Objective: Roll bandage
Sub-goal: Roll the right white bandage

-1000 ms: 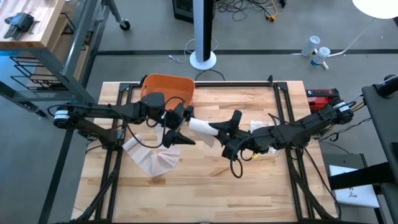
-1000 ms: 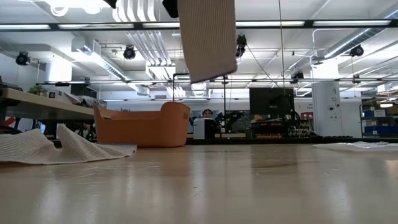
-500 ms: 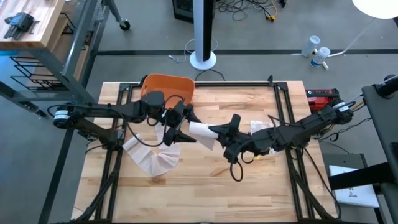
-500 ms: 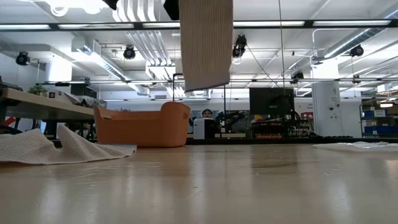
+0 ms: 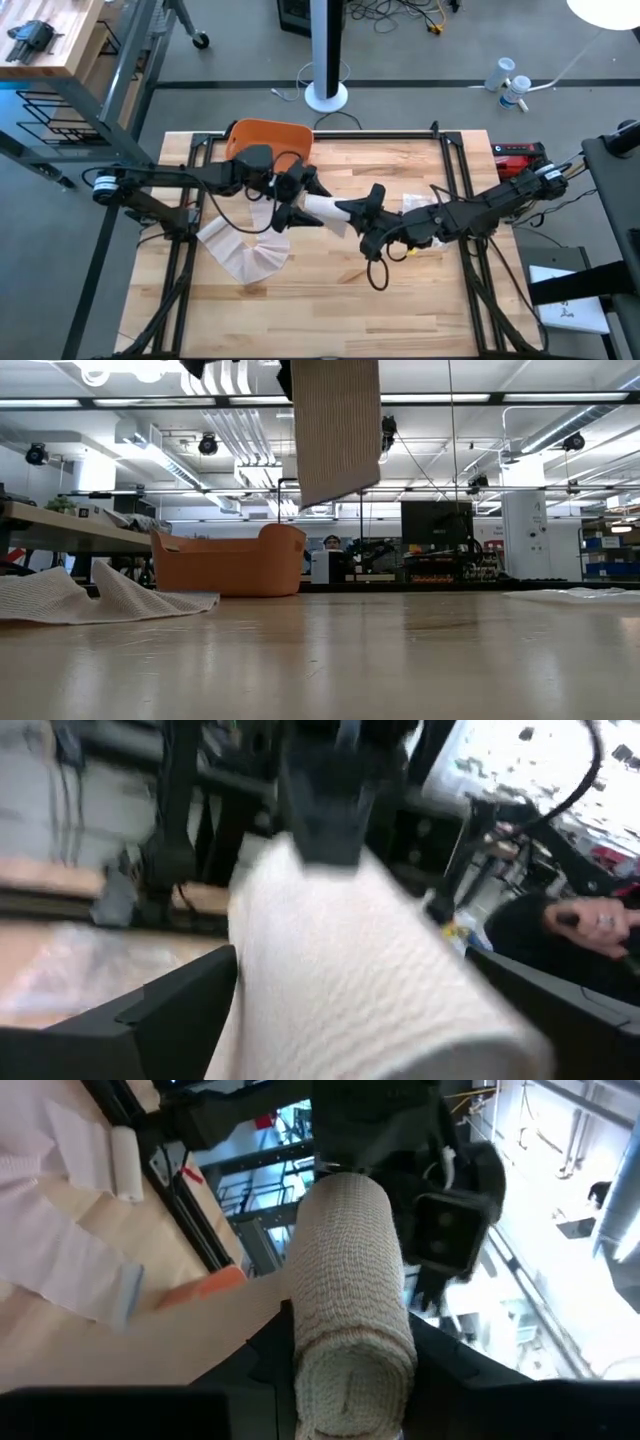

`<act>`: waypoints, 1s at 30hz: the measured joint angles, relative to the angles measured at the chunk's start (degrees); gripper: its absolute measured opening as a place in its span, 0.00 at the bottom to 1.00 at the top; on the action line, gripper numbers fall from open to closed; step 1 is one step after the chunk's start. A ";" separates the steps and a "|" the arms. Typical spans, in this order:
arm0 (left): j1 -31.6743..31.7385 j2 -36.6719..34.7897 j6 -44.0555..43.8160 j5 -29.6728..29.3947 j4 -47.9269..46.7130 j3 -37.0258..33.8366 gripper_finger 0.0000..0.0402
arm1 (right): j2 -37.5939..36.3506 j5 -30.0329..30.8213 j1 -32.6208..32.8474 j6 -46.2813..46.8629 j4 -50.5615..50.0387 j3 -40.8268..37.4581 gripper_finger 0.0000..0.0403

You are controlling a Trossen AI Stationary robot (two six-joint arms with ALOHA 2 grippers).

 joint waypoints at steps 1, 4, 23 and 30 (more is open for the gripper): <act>0.00 0.66 -0.50 0.18 0.05 0.20 0.94 | 0.01 0.63 0.00 -1.27 -0.02 0.00 0.28; 0.00 1.81 -1.12 0.19 0.19 0.85 0.93 | -0.01 2.74 0.01 -4.98 -1.08 0.00 0.28; 0.09 1.96 2.34 1.49 -2.99 2.08 0.93 | -0.03 4.31 0.22 -11.52 -5.70 0.02 0.29; -0.11 1.96 12.81 0.85 -5.64 4.84 0.97 | 1.25 4.82 0.37 -14.77 -5.09 0.02 0.29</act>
